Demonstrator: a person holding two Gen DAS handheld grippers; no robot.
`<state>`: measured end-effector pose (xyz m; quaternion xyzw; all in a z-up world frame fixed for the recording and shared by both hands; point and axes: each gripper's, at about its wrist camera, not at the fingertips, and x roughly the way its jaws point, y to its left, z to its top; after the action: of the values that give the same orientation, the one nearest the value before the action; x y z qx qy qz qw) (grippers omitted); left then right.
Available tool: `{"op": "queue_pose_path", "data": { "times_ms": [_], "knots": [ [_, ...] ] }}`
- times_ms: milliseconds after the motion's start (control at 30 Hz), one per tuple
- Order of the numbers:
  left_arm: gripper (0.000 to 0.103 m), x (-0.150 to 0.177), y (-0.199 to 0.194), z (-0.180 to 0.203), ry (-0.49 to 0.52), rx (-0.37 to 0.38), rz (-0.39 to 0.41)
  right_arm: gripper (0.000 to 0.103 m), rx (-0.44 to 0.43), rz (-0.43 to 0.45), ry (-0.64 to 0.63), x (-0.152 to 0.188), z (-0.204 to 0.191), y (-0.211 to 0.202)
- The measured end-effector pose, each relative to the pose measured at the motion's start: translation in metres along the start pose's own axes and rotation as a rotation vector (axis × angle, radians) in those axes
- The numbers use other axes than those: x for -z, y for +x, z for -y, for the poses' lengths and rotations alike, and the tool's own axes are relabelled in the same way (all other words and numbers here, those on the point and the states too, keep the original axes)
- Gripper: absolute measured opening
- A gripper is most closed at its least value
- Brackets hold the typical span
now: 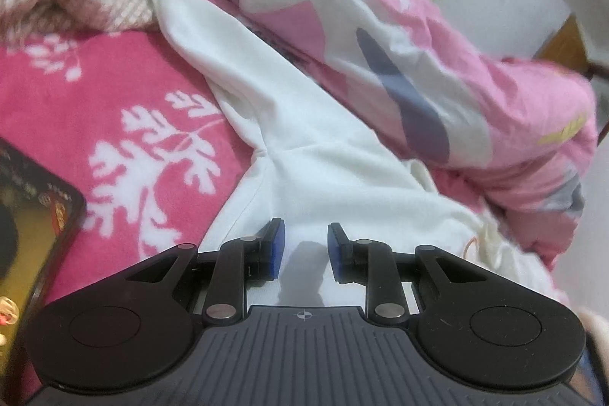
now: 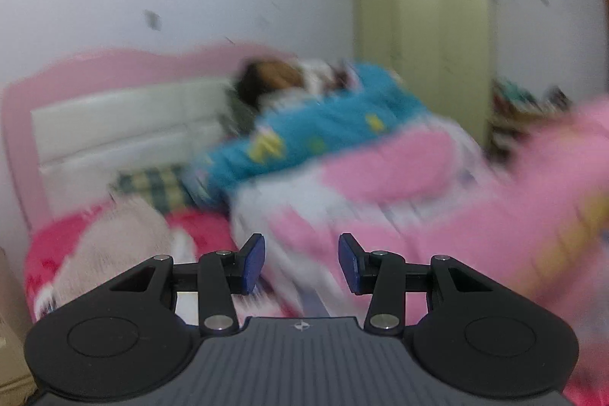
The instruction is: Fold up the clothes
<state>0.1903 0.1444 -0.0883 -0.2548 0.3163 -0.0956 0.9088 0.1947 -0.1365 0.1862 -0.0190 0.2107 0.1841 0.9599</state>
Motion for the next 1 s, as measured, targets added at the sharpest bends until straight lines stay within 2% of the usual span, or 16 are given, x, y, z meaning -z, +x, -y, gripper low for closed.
{"op": "queue_pose_path", "data": {
  "times_ms": [67,133,200,267,333,367,533,600,733,767,800,833,1000],
  "knots": [
    [0.03,-0.006,-0.005,0.007,0.018,-0.025,-0.026,0.045,0.032,-0.066,0.042,0.033,0.019,-0.01],
    [0.031,-0.011,-0.011,0.016,0.064,-0.053,-0.037,0.043,0.032,-0.131,0.077,0.06,0.034,0.0],
    [0.032,-0.016,-0.013,0.026,0.12,-0.083,-0.026,0.04,0.007,-0.189,0.102,0.078,0.04,0.025],
    [0.032,-0.019,-0.009,0.035,0.152,-0.089,-0.02,0.038,-0.026,-0.244,0.12,0.092,0.041,0.056],
    [0.032,-0.018,-0.002,0.043,0.182,-0.088,-0.02,0.03,-0.065,-0.296,0.133,0.102,0.038,0.09],
    [0.032,-0.017,0.003,0.046,0.196,-0.084,-0.024,0.029,-0.082,-0.322,0.135,0.108,0.036,0.107],
    [0.032,-0.003,0.029,0.06,0.304,-0.058,-0.025,0.029,-0.085,-0.427,0.023,0.134,0.015,0.187],
    [0.032,0.005,0.037,0.059,0.345,-0.056,-0.024,0.029,-0.069,-0.465,-0.019,0.145,0.013,0.206],
    [0.032,0.005,0.042,0.048,0.302,-0.015,-0.029,0.028,-0.069,-0.558,-0.099,0.168,0.015,0.239],
    [0.032,0.004,0.041,0.045,0.282,-0.001,-0.029,0.024,-0.072,-0.561,-0.116,0.172,0.015,0.24],
    [0.032,0.003,0.041,0.041,0.262,0.013,-0.03,0.007,-0.055,-0.538,-0.133,0.17,0.015,0.238],
    [0.032,0.003,0.04,0.04,0.254,0.018,-0.029,0.004,-0.038,-0.515,-0.15,0.168,0.015,0.236],
    [0.032,0.006,0.039,0.045,0.276,0.004,-0.02,0.003,0.03,-0.356,-0.2,0.145,0.019,0.233]
  ]
}}
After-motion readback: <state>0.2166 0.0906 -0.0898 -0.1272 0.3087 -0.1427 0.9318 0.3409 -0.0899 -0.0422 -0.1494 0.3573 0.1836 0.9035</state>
